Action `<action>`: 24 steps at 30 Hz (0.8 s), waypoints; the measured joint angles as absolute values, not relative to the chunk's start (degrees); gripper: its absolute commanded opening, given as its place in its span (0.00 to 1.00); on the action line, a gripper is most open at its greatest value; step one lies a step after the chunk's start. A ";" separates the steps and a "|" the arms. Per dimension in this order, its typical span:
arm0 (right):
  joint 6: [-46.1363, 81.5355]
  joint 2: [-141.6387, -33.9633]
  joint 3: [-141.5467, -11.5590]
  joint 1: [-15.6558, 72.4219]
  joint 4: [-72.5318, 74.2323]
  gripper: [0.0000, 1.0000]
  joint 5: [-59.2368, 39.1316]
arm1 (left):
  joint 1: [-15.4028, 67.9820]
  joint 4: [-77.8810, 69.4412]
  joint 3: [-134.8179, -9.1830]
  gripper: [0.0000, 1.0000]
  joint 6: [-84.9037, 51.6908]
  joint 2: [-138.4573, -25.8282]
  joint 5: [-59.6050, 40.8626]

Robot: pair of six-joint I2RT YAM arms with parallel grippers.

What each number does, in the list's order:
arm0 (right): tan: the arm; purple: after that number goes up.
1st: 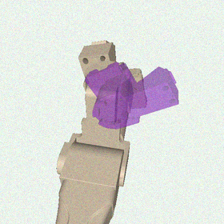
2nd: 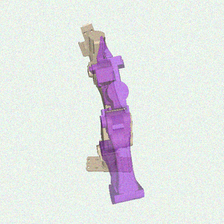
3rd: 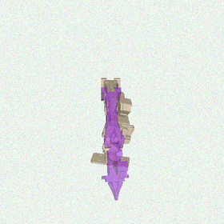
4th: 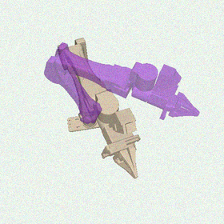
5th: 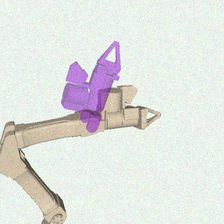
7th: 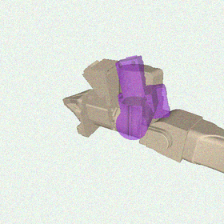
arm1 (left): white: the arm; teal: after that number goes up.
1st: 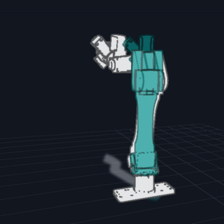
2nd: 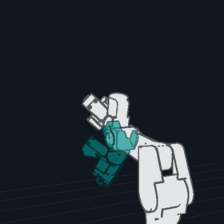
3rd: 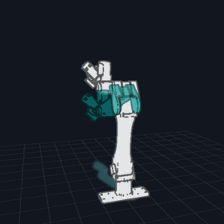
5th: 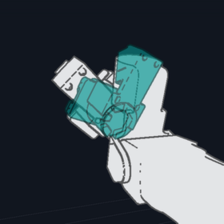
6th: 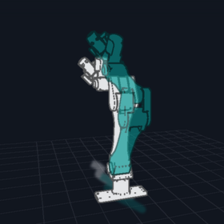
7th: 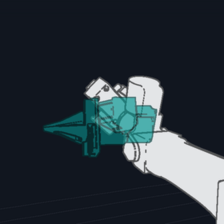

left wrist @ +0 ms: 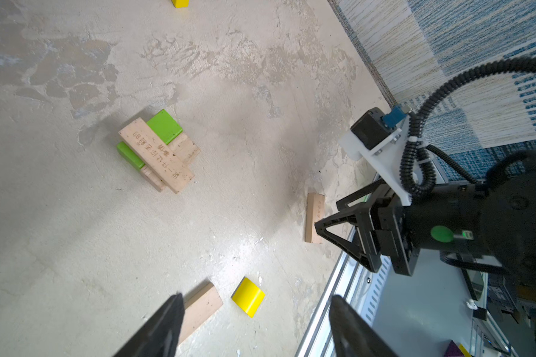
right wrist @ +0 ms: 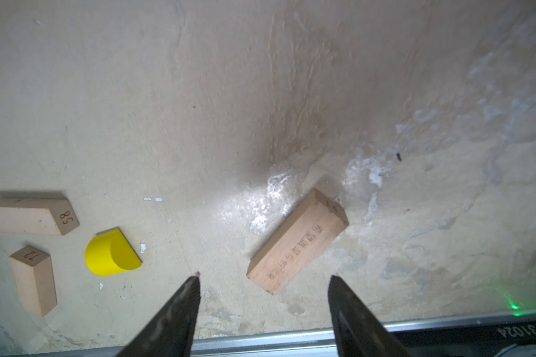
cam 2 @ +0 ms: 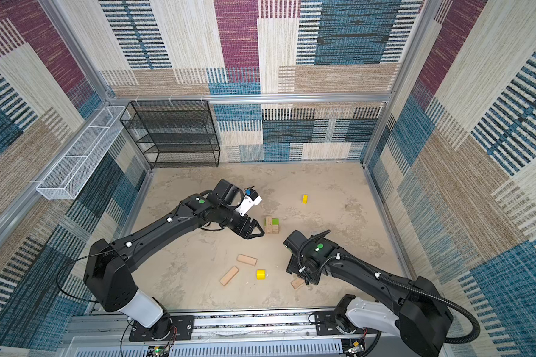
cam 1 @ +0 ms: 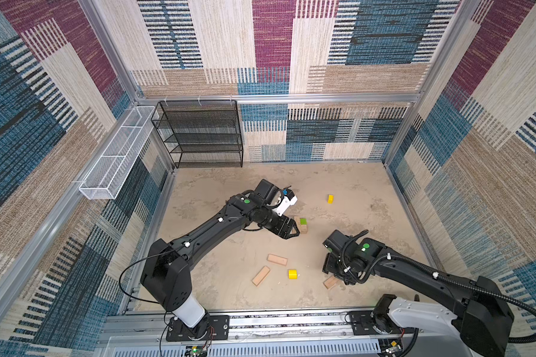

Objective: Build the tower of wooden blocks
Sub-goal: 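Lower the open right gripper over the wooden block marked 14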

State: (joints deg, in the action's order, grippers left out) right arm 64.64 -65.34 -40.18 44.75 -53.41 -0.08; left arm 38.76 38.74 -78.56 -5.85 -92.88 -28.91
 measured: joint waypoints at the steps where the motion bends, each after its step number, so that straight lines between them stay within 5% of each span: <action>1: 64.90 -65.36 -39.90 45.10 -53.41 0.69 -0.27 | 38.76 38.76 -78.59 0.78 -5.85 -92.95 -28.91; 13: 66.50 -67.48 -36.82 46.11 -50.22 0.73 -1.13 | 38.74 39.64 -79.02 0.78 -5.65 -92.97 -28.42; 24: 66.94 -68.25 -33.80 46.50 -45.36 0.65 -2.28 | 38.76 40.21 -79.33 0.78 -5.56 -93.08 -27.42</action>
